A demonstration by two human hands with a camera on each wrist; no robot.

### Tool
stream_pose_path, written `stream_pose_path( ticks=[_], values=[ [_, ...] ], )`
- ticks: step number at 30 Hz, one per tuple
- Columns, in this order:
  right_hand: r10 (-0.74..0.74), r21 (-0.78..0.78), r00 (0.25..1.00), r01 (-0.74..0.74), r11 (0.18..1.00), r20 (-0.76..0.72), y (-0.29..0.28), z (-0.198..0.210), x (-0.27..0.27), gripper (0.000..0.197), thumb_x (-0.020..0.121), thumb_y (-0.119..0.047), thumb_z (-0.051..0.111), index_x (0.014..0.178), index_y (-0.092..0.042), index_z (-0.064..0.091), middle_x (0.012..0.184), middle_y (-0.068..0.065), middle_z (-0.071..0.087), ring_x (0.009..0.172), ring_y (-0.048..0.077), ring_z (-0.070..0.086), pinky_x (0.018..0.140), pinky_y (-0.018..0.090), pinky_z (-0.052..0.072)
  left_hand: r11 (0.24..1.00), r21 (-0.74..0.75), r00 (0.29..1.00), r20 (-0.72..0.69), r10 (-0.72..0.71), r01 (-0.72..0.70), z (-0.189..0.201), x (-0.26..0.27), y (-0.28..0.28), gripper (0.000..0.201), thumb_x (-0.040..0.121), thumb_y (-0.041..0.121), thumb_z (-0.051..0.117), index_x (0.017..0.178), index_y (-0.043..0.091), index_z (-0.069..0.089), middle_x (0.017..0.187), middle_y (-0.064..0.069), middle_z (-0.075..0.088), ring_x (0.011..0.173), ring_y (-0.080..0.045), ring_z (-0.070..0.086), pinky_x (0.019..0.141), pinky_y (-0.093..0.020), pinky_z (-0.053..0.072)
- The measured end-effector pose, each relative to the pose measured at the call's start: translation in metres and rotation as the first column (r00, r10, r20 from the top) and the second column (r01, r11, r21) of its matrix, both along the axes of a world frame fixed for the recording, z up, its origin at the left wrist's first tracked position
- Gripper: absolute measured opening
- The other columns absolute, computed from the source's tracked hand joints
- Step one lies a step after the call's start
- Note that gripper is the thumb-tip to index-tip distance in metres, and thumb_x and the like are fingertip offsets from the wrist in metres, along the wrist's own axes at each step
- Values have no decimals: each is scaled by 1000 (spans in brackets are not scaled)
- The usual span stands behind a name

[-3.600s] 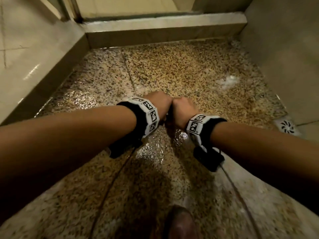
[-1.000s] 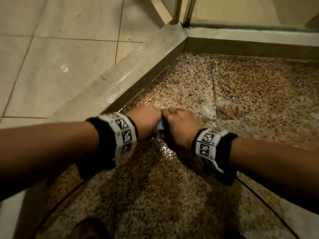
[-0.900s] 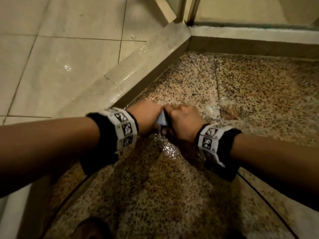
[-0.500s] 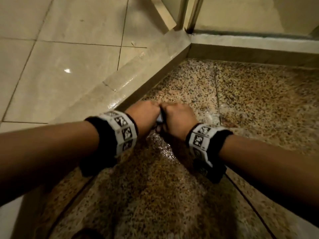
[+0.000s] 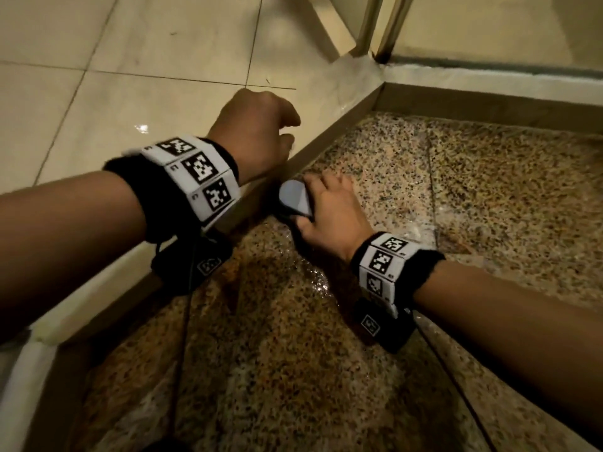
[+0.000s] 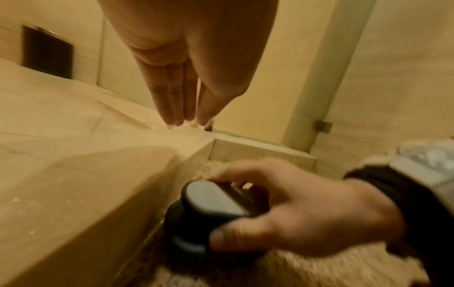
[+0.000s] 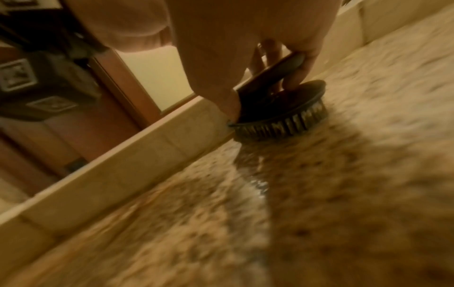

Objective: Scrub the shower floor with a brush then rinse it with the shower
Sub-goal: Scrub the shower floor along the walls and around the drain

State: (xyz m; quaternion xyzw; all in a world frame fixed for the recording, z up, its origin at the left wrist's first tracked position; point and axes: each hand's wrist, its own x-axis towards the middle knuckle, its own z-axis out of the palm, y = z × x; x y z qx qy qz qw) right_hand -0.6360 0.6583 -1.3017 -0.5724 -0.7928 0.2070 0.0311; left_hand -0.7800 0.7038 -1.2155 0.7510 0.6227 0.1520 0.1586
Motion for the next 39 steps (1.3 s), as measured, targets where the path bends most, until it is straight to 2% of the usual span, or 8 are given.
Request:
stream_pose_path(
  ticks=[6, 12, 19, 25, 27, 29, 33, 39],
  values=[
    [177, -41, 979, -182, 982, -98, -11, -5, -32, 60, 82, -38, 72, 128, -6, 50, 127, 13, 49, 118, 28, 41, 100, 34, 39, 998, -40, 994, 96, 54, -51, -10, 4, 0, 29, 85, 17, 59, 112, 20, 69, 111, 0, 69, 100, -18, 65, 97, -30, 47],
    [-424, 43, 906, 424, 905, 1, 61, 6, 37, 62, 82, -41, 73, 125, -3, 51, 124, 16, 53, 115, 31, 51, 100, 38, 44, 1000, -6, 998, 67, 22, -22, -7, -7, -4, 30, 88, 14, 56, 116, 15, 67, 114, -4, 68, 104, -23, 62, 95, -35, 49],
    [-66, -211, 981, 26, 977, -183, -41, 1, -37, 65, 80, -31, 73, 131, -10, 38, 125, 11, 44, 106, 28, 54, 87, 36, 48, 999, 6, 998, 30, -54, 54, -10, -3, -15, 29, 88, 15, 55, 114, 15, 68, 112, -7, 68, 101, -25, 63, 90, -40, 50],
    [-662, -46, 748, 661, 749, -38, 24, 12, 97, 58, 85, -35, 69, 127, -6, 42, 126, 12, 49, 104, 26, 55, 86, 25, 43, 993, 39, 994, 0, -112, 112, -5, -14, -29, 28, 89, 13, 55, 114, 13, 68, 110, -8, 68, 100, -27, 62, 88, -41, 49],
    [-721, -6, 693, 721, 693, -1, 16, 15, 105, 64, 87, -33, 68, 135, -4, 36, 134, 15, 43, 115, 32, 50, 93, 24, 45, 990, 43, 989, -64, -135, 138, -5, -14, -31, 28, 90, 15, 54, 115, 14, 67, 108, -9, 67, 101, -28, 59, 85, -39, 48],
    [-635, -77, 766, 631, 772, -99, -8, 9, 70, 54, 87, -23, 67, 130, -12, 36, 117, 5, 46, 94, 20, 54, 70, 8, 50, 982, 11, 971, -150, -184, 188, -7, -4, -32, 29, 91, 20, 51, 116, 15, 65, 106, -8, 65, 100, -27, 57, 81, -37, 47],
    [-269, -145, 946, 245, 959, -179, -52, -3, -4, 59, 81, -31, 69, 127, -12, 38, 120, 9, 43, 102, 30, 53, 83, 36, 48, 955, -57, 935, -198, -295, 290, -16, 29, -35, 32, 89, 21, 52, 119, 17, 62, 111, -8, 62, 104, -28, 56, 80, -38, 49],
    [-635, -97, 773, 632, 769, -3, -29, 15, 121, 58, 87, -29, 68, 131, -9, 35, 131, 11, 42, 104, 24, 51, 90, 33, 45, 941, -39, 925, -172, -338, 336, -20, 35, -39, 30, 93, 19, 51, 121, 14, 61, 110, -7, 63, 101, -24, 58, 77, -33, 48]
  ],
)
